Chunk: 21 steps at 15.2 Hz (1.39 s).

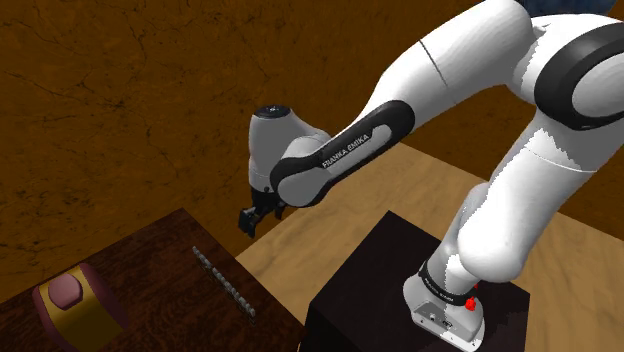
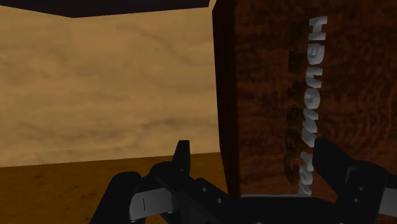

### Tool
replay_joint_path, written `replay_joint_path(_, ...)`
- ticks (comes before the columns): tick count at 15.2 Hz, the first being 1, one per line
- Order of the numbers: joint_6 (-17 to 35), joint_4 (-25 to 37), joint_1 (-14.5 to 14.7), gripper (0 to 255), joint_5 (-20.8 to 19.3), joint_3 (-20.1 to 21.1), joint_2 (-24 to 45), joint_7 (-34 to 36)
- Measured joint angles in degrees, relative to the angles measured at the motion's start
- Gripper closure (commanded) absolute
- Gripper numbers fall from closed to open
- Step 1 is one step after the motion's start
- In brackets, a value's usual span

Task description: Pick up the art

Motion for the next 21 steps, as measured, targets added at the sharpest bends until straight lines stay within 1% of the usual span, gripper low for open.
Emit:
replay_joint_path(2,2.3,1.4,0.6,0,-2.1,0.5,4.0,2.3)
replay_joint_path(6,5.1,7.1,3.1,0,-7.4,0.2,13.3,7.6)
replay_joint_path(8,7.0,9.2,5.1,0,-10.0,-0.3,17.8,10.6)
replay_joint_path(12,8.1,16.4,8.6,0,-13.7,-2.1,26.6,13.9)
replay_joint_path(14,8.7,19.3,10.4,0,-14.9,-2.9,30.3,15.2)
replay_joint_path(16,9.2,21.5,11.5,0,-15.7,-3.6,33.1,16.0)
replay_joint_path(21,11.4,23.0,12.7,0,-16.9,-4.9,36.8,16.8)
